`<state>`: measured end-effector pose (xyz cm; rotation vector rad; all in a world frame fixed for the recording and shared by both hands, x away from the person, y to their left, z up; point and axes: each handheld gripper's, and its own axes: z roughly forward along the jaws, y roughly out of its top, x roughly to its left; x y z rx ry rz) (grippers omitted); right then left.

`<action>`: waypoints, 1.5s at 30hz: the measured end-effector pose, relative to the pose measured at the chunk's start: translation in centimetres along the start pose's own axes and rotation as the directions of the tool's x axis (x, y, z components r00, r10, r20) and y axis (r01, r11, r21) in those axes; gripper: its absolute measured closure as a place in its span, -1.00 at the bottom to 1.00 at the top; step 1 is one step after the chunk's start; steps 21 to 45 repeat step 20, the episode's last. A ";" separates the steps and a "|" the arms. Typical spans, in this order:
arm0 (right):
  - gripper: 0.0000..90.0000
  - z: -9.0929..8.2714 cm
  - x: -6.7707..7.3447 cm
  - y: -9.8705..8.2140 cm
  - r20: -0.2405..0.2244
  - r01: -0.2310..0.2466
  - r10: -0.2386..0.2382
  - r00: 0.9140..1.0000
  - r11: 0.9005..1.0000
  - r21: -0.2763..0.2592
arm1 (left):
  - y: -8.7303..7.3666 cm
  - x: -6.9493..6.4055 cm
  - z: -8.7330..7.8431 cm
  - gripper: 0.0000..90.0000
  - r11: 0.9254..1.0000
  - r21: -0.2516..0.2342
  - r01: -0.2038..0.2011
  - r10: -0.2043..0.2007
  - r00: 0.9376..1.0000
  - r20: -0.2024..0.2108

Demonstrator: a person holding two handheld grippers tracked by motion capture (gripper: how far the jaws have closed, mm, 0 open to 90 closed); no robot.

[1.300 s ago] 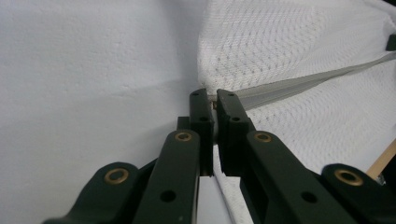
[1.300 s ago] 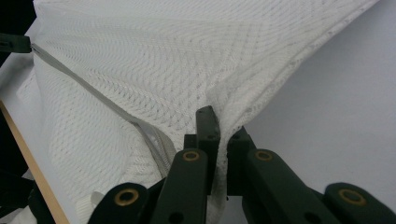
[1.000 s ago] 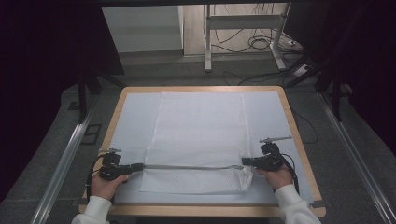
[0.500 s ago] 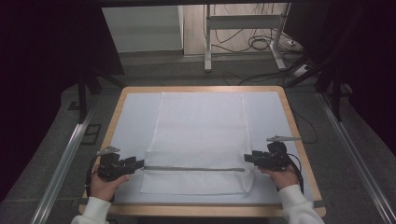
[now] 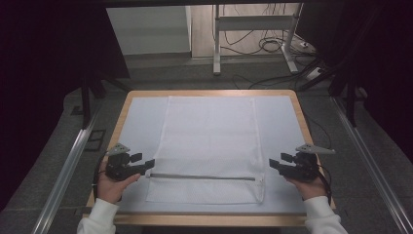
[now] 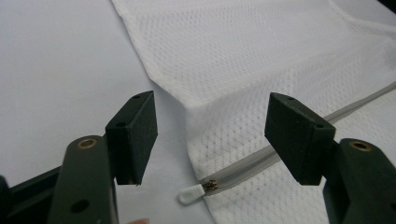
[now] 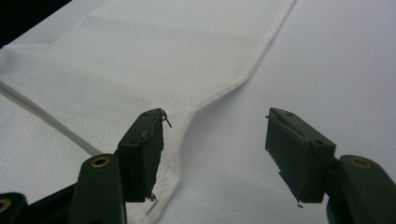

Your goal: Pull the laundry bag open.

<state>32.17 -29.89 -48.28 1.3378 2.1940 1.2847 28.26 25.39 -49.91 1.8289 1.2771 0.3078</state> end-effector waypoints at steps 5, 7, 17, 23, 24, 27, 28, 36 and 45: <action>-0.20 -0.4 -0.4 0.0 0.012 -0.008 0.008 1.000 1.000 -0.012 | 0.1 -0.3 0.0 -0.23 1.000 0.001 -0.002 0.002 1.000 0.006; -0.21 -0.4 -0.3 -0.1 0.010 -0.003 0.003 1.000 1.000 -0.014 | 0.1 -0.3 -0.2 -0.23 1.000 -0.004 -0.002 0.002 1.000 0.007; -0.29 -0.3 -0.1 -0.1 -0.003 0.013 -0.013 1.000 1.000 -0.016 | 0.1 -0.2 -0.2 -0.24 1.000 -0.003 0.017 -0.017 1.000 0.021; -0.30 -0.3 -0.1 0.0 -0.006 0.015 -0.015 1.000 1.000 -0.018 | 0.1 -0.2 -0.2 -0.24 1.000 0.001 0.017 -0.017 1.000 0.021; -0.30 -0.3 -0.1 0.0 -0.006 0.015 -0.015 1.000 1.000 -0.018 | 0.1 -0.2 -0.2 -0.24 1.000 0.001 0.017 -0.017 1.000 0.021; -0.30 -0.3 -0.1 0.0 -0.006 0.015 -0.015 1.000 1.000 -0.018 | 0.1 -0.2 -0.2 -0.24 1.000 0.001 0.017 -0.017 1.000 0.021; -0.30 -0.3 -0.1 0.0 -0.006 0.015 -0.015 1.000 1.000 -0.018 | 0.1 -0.2 -0.2 -0.24 1.000 0.001 0.017 -0.017 1.000 0.021; -0.30 -0.3 -0.1 0.0 -0.006 0.015 -0.015 1.000 1.000 -0.018 | 0.1 -0.2 -0.2 -0.24 1.000 0.001 0.017 -0.017 1.000 0.021; -0.30 -0.3 -0.1 0.0 -0.006 0.015 -0.015 1.000 1.000 -0.018 | 0.1 -0.2 -0.2 -0.24 1.000 0.001 0.017 -0.017 1.000 0.021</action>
